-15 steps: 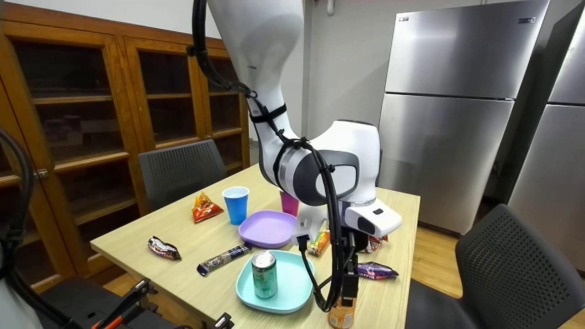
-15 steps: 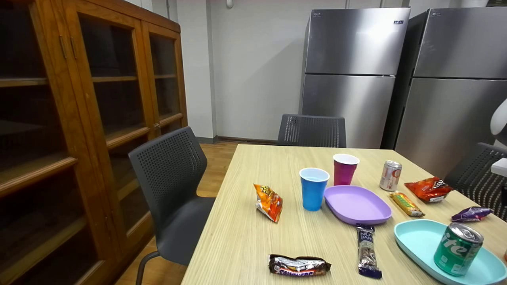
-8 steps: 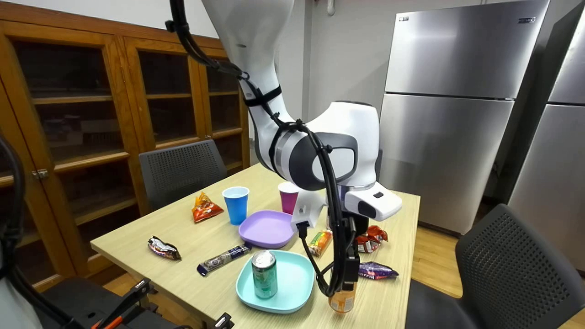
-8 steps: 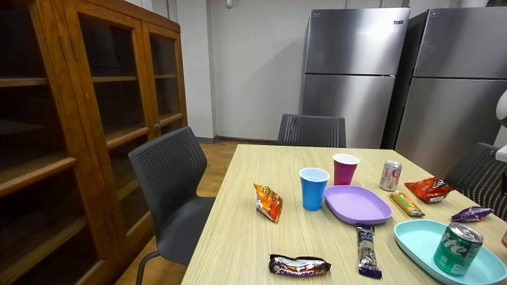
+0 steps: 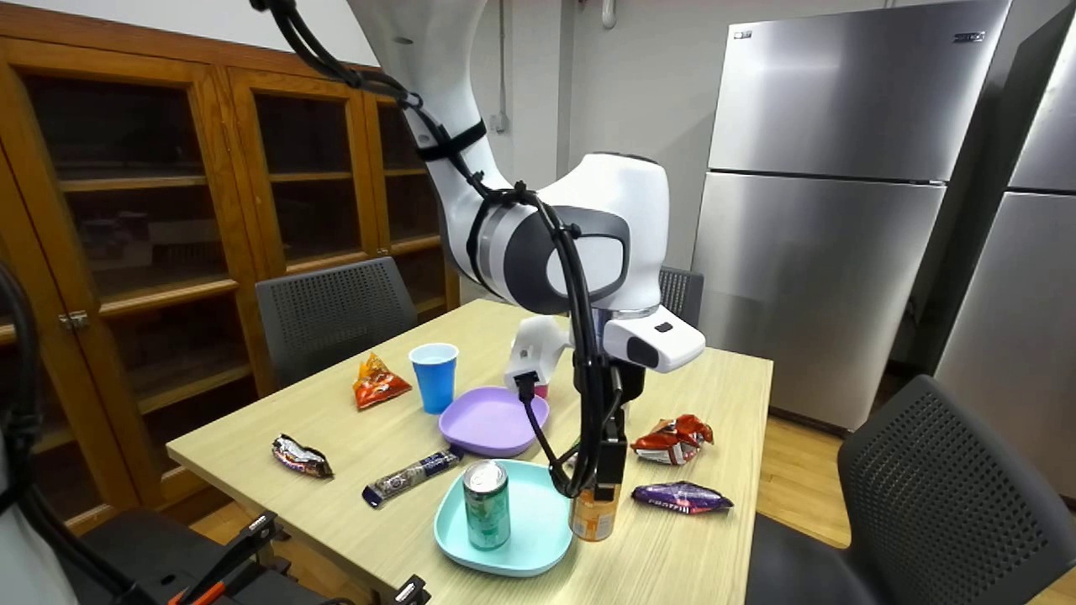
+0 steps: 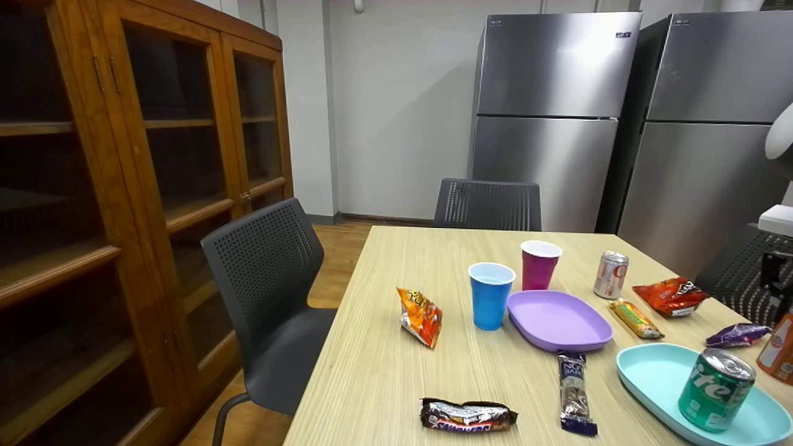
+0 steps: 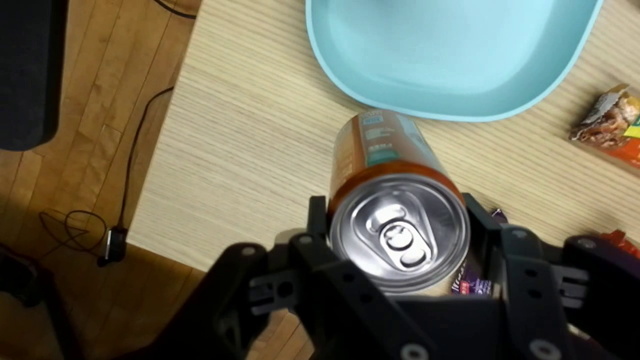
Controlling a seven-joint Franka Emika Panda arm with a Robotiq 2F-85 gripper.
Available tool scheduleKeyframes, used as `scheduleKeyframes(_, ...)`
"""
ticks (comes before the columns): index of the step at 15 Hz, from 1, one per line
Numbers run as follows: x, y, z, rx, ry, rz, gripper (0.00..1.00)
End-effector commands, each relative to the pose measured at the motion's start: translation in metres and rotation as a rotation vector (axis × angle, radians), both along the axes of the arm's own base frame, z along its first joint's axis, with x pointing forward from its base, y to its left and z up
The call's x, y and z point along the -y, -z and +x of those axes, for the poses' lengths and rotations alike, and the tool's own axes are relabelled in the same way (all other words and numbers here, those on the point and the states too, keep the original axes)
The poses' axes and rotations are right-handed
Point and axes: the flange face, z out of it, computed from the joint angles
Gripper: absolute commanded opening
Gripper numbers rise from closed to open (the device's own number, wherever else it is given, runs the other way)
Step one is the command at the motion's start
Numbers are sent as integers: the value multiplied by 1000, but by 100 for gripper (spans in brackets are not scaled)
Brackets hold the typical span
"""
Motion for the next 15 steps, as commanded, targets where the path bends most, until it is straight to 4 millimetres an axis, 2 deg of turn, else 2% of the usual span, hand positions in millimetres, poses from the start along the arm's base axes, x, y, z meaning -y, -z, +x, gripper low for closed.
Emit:
scheduleKeyframes(1,-25,-14,-6,-6,-41,48,39)
scheduleKeyframes(8,-70,9,-8,-45,-89,69,39)
scheduleKeyframes(15,-83,21,-4,-46,-83,21,39)
